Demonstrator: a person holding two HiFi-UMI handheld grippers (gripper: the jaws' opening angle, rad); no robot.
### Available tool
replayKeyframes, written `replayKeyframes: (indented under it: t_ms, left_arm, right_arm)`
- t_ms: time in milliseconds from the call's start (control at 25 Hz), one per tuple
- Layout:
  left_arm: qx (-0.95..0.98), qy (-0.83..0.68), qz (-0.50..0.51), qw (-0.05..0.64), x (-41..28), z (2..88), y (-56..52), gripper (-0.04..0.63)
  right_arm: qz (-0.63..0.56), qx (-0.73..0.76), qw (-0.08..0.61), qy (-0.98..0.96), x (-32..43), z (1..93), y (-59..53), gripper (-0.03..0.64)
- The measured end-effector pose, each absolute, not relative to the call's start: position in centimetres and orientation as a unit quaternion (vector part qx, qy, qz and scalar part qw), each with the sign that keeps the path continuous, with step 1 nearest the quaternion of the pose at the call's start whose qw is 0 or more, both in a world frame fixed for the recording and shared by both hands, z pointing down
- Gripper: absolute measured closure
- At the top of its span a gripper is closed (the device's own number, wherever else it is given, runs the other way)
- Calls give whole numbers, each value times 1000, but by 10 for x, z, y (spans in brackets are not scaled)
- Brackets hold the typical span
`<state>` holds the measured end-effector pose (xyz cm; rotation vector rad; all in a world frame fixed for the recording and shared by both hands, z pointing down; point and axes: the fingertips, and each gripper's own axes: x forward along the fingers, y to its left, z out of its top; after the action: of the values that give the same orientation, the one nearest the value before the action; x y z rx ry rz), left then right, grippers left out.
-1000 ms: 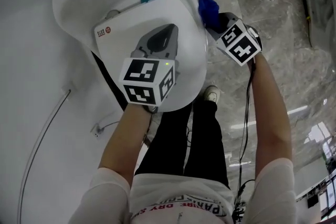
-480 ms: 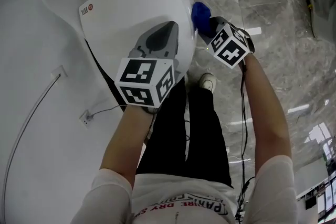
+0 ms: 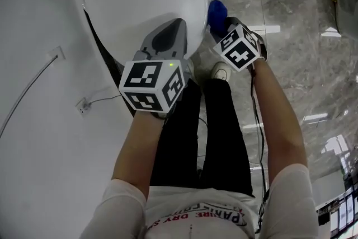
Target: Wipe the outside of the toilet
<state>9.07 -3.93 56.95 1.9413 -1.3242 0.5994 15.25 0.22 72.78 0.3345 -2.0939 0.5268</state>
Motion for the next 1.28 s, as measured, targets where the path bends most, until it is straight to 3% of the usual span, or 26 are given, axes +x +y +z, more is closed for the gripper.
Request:
replayKeyframes:
  t_ms: [560, 1280]
  left_arm:
    - [752, -500, 242, 355, 29, 569, 75, 589]
    - [736, -510, 240, 375, -101, 599, 189, 589]
  right_arm:
    - [296, 230, 443, -815, 114, 730, 99, 540]
    - [369, 322, 422, -763, 22, 732, 176, 541]
